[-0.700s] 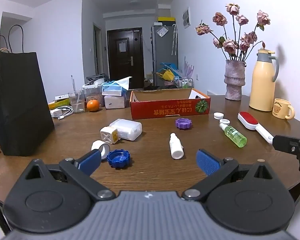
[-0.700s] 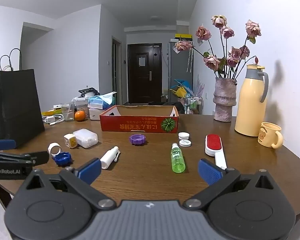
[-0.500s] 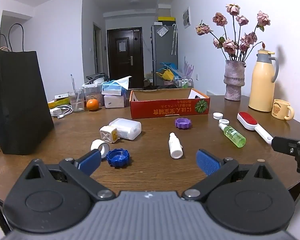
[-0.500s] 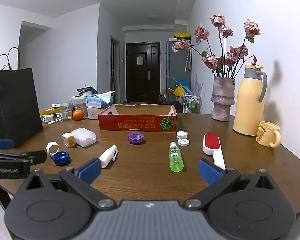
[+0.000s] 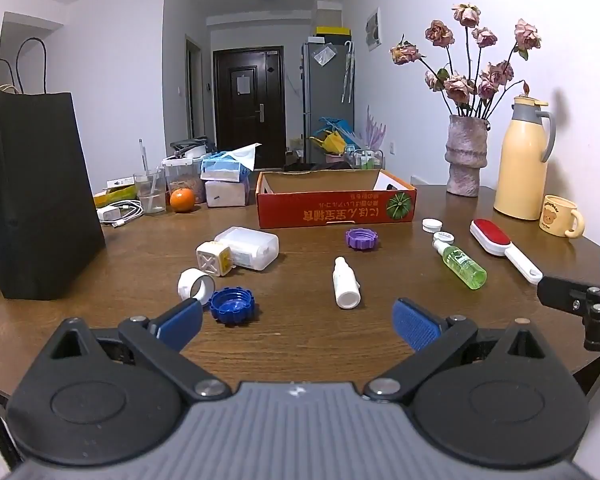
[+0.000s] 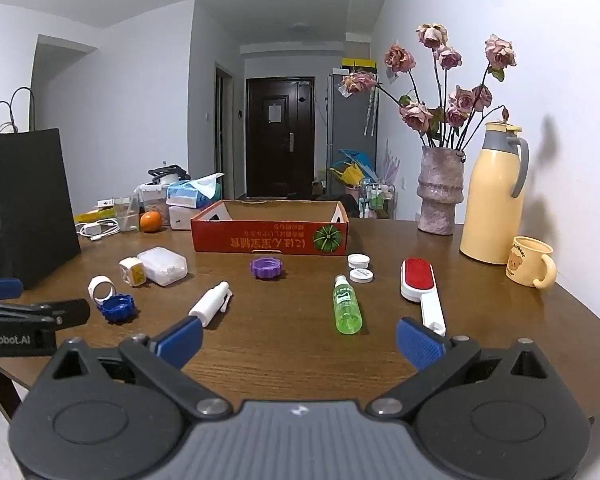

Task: Organize rigid objects

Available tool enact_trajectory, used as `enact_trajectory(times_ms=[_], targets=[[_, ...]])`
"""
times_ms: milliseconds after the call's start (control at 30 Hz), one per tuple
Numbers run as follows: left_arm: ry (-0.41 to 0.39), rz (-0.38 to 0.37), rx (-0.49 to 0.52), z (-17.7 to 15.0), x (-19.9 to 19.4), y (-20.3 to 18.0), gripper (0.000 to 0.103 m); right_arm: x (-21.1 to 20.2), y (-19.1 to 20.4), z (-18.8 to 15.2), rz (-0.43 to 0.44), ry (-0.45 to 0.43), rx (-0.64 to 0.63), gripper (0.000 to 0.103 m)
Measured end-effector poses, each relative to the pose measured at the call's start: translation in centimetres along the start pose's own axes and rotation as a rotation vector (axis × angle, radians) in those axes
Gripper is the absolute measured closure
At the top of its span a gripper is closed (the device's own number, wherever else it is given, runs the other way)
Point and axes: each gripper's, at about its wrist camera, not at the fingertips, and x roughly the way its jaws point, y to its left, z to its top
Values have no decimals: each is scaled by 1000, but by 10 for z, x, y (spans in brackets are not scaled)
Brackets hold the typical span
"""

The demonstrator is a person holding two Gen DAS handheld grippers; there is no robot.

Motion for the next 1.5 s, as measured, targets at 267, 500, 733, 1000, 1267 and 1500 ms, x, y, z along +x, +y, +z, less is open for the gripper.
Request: enact_trajectory(times_ms=[267, 500, 733, 1000, 1267, 1500], targets=[[12, -3, -4, -1, -2, -2, 0, -1, 1, 0, -5, 5, -1, 0], [14, -4, -8, -1, -3, -1, 0, 0, 2, 0, -4, 6, -1, 0], [19, -4, -11, 0, -3, 0, 0, -1, 3, 0, -7, 7, -1, 0], [23, -4, -13, 1, -3, 1, 0, -1, 3, 1, -7, 9, -1, 0], [22, -4, -15, 1, -4, 2, 0, -1, 3, 1, -7, 8, -1, 0], [23, -5, -15, 1, -4, 2, 0, -1, 3, 1, -8, 9, -1, 0]])
